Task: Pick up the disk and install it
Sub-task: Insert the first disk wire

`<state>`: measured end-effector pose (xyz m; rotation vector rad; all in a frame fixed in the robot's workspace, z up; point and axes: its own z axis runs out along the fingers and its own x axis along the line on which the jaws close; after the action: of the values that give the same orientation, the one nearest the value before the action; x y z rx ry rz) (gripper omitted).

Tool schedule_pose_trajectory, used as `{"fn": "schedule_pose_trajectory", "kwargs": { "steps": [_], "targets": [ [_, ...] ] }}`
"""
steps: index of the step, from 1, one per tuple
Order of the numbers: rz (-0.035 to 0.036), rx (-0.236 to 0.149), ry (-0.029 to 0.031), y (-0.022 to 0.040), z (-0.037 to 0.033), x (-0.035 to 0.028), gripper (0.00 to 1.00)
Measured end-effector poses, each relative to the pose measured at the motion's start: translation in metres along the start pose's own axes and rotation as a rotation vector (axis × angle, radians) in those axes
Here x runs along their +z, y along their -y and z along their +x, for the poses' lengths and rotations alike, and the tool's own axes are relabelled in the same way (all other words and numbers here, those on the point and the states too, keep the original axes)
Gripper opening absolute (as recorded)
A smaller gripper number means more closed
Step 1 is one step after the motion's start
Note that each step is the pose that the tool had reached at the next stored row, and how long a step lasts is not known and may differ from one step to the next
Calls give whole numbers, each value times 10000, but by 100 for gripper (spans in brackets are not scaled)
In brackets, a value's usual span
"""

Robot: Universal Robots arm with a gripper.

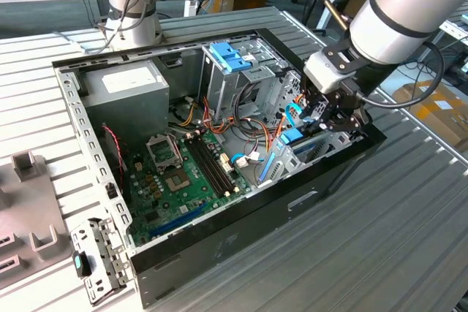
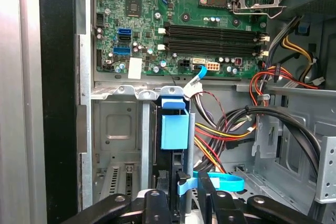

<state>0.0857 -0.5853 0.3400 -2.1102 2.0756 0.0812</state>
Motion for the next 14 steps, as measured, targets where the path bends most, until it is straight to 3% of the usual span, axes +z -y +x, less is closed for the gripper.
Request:
{"fn": "schedule_pose_trajectory", "kwargs": {
  "steps": [1,5,10,14],
  "targets": [
    [0,0,-2,0,0,0,36],
    [0,0,-1,1,-2,-9,36],
    [0,0,-2,14,-25,-150,36],
    [0,-1,-9,18,-32,-190,36]
  ]
}}
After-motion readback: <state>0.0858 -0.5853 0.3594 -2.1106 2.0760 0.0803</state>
